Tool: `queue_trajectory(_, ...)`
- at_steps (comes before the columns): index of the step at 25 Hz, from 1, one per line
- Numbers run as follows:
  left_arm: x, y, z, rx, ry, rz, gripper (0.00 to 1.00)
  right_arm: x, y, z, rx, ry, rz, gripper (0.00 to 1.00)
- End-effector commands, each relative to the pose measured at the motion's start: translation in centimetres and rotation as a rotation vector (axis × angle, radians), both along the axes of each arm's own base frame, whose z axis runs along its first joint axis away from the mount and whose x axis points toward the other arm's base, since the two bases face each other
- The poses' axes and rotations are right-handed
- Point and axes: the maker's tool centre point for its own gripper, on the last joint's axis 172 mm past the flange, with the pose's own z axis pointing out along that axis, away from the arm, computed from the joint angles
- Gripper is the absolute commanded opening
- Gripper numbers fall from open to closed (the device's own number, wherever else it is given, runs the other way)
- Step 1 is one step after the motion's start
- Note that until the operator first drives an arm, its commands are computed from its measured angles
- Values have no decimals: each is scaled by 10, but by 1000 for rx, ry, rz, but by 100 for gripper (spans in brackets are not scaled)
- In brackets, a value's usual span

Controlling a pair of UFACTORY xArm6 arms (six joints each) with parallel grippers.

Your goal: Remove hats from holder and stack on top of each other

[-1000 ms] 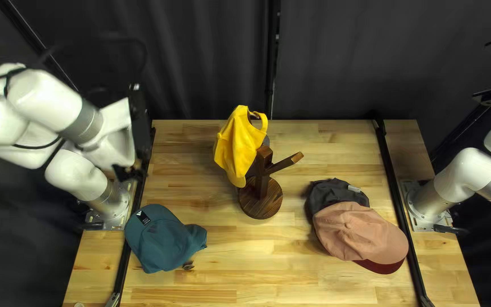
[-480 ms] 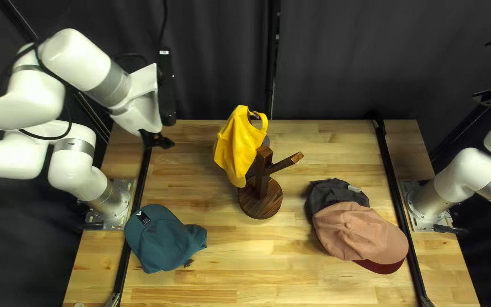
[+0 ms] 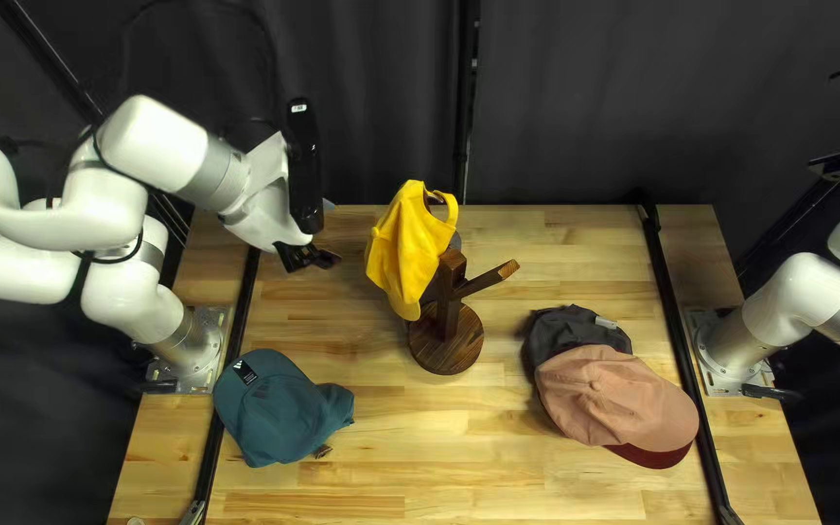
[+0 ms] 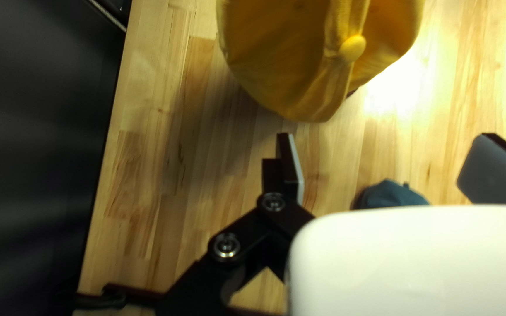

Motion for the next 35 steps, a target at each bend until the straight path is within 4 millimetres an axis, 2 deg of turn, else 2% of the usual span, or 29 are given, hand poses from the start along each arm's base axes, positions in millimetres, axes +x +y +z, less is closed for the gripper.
queue_trajectory(1, 7, -9, -3, 47, -73, 31, 100, 0, 0, 0, 0, 0, 0, 100)
queue_trajectory(7, 15, -13, -10, 103, -99, 69, 100, 0, 0, 0, 0, 0, 0, 100)
queue_trajectory(20, 16, 3, -24, 103, -115, 125, 100, 0, 0, 0, 0, 0, 0, 100)
queue_trajectory(27, 34, 16, -30, 48, -87, 99, 100, 0, 0, 0, 0, 0, 0, 100)
queue_trajectory(35, 53, 17, -32, 40, -54, 28, 100, 0, 0, 0, 0, 0, 0, 100)
